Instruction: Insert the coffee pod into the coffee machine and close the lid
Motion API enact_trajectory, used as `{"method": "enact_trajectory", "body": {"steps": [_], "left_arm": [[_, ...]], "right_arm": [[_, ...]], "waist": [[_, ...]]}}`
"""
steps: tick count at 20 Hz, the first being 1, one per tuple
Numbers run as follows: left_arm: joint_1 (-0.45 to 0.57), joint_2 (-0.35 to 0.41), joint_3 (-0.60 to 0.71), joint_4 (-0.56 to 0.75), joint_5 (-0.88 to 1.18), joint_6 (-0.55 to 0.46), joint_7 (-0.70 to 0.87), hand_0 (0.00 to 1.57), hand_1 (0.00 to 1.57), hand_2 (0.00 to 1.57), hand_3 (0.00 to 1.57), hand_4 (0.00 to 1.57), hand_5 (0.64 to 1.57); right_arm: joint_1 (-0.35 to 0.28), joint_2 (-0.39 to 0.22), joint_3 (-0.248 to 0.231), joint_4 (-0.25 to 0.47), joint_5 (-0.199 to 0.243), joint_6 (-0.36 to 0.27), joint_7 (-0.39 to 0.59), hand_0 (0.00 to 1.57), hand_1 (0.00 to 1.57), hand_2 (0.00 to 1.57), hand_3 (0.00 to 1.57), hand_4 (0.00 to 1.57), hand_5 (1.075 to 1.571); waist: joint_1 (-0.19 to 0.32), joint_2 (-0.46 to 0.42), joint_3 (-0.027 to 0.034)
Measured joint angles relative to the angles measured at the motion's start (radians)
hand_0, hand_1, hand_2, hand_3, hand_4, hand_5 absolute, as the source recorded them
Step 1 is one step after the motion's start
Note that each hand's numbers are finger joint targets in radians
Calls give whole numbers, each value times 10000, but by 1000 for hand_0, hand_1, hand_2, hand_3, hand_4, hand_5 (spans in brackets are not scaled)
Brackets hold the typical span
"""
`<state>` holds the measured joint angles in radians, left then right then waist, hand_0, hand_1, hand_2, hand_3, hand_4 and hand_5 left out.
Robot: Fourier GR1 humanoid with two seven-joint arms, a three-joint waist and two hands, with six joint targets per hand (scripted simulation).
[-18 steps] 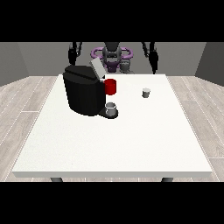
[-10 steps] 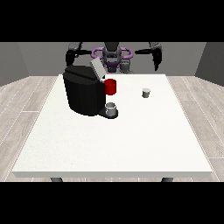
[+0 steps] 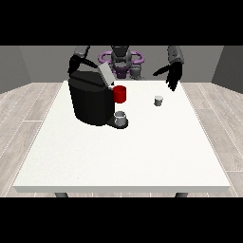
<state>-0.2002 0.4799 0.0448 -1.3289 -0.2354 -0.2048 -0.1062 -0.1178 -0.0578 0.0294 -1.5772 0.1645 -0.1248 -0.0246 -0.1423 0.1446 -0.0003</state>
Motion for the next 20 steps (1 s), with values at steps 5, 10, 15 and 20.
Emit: {"method": "enact_trajectory", "body": {"steps": [5,10,15,20], "left_arm": [[-821,199,-113,1318,-745,-85,-188,0,0,0,0,0,1571],[-1455,237,-253,2595,-1524,114,-655,0,0,0,0,0,1571],[-2064,-65,-438,3429,-2277,564,-785,760,760,877,622,0,1571],[-2543,-366,-704,3925,-3182,1378,-905,1071,1071,1107,914,448,1571]], "right_arm": [[-222,289,247,20,195,-182,109,0,0,0,0,0,1571],[-483,371,353,151,409,-296,391,0,0,0,0,0,1571],[-770,400,27,813,161,-239,398,0,0,0,0,0,1571],[-963,458,-35,1347,67,-316,462,0,0,0,0,0,1571]], "waist": [[-203,368,-1],[-230,707,0],[-44,751,0],[65,660,3]]}}
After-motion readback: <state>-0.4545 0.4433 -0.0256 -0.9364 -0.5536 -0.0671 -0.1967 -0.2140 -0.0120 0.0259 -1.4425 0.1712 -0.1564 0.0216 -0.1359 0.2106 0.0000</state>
